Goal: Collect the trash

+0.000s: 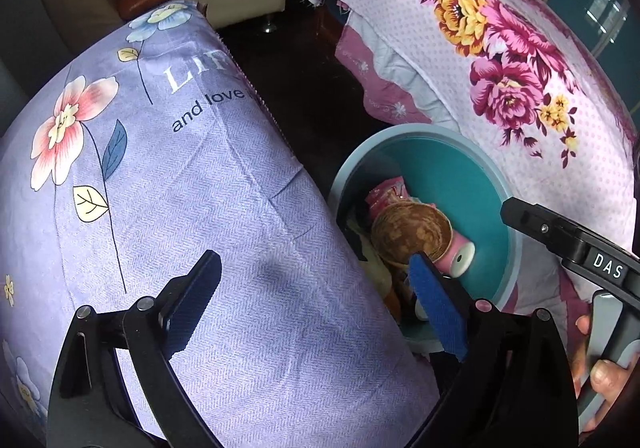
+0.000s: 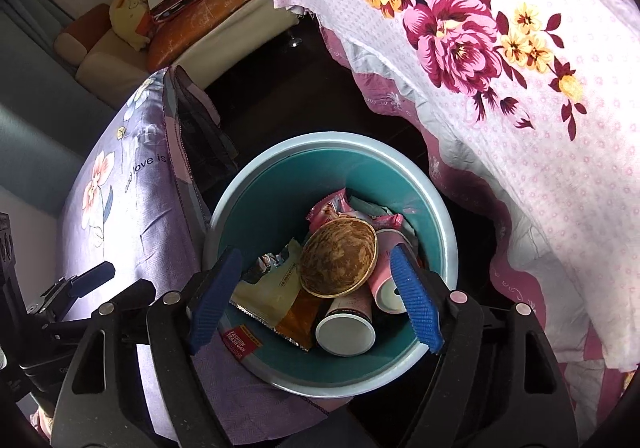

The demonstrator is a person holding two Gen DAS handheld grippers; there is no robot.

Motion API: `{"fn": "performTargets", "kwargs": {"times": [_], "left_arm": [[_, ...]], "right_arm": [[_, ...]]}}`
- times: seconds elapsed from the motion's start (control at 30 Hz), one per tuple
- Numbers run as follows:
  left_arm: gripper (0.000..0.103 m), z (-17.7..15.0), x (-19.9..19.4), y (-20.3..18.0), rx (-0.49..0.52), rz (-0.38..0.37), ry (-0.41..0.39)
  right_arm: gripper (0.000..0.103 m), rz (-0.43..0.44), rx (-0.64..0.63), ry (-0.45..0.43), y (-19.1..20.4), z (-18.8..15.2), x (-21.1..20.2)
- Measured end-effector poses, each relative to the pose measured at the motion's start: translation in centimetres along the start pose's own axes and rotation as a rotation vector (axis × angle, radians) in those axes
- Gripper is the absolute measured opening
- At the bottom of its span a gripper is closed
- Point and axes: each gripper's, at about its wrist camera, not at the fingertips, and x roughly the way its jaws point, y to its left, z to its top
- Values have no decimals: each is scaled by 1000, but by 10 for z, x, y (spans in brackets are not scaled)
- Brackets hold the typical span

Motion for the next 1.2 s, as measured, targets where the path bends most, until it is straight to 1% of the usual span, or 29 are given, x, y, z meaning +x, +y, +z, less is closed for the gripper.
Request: {"fn": "performTargets", "kwargs": {"times": [0.1,0.17,0.33,0.43,0.53,0.73,0.93,1.2], "left_arm": [[95,-4,-9,9,-24,6,-9],[95,-7,-15,17,-47,9,-14],[95,-14,-29,35,-89,-9,-28],[98,-19,-35,42,-95,-23,-27],[99,-26,-42,46,-97,-15,-44],[99,-38,-58,57,-108,-15,-70],[99,-49,-73,67,-126,-19,-96],[99,-61,-89,76,-149,-16,-134]], "right_arm": [[84,-10,-30,-2,11,-4,-7],[86,-17,-50,-2,18,-6,-11],[92,-51,-118,-13,38,-16,-23],[96,-78,-169,-17,51,-22,-30],[96,-99,-216,-25,65,-30,-38],[96,-133,-262,-33,82,-42,-50],[96,-158,-288,-41,93,-55,-61],[96,-176,-315,-55,107,-64,-70]]}}
